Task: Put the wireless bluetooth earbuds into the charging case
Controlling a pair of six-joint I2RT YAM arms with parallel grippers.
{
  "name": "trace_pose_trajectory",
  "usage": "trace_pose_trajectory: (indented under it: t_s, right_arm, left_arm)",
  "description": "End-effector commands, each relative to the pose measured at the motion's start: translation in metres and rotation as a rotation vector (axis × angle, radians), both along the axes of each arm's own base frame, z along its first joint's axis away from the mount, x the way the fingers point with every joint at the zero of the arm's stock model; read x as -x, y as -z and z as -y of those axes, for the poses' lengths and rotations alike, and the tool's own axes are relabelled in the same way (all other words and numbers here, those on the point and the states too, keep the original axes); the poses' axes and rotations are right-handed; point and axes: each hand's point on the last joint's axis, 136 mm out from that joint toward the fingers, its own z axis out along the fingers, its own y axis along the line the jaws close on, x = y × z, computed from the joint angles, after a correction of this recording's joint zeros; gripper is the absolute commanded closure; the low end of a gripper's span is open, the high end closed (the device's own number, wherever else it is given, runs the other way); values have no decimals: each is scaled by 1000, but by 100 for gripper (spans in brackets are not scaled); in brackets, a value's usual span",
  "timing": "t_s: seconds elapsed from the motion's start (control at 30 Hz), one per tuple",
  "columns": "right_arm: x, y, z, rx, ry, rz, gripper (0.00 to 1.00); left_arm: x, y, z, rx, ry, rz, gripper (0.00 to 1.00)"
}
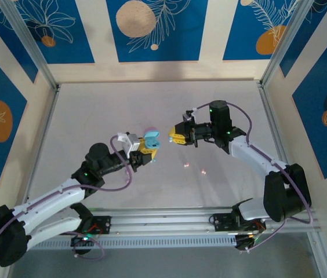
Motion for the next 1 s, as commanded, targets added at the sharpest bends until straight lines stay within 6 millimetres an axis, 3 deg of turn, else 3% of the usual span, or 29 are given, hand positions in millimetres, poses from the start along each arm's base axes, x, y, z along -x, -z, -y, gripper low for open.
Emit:
trace_pose_trajectory:
  t_s: [0.0,0.23,0.53,0.97]
  right_arm:
    - [21,-21,1,-57,-87,49,78]
    - [38,-41,5,-90,-168,135,78]
    - [47,-67,7,-124,-222,175,78]
    - [50,-74,6,-99,-187,204,78]
  left_arm:
    - [7,-26,1,22,29,86,75]
    - [8,-34,3,48,38,197,75]
    - [6,-45,19,35,105,259,75]
    - [8,-53,22,85,125,218,75]
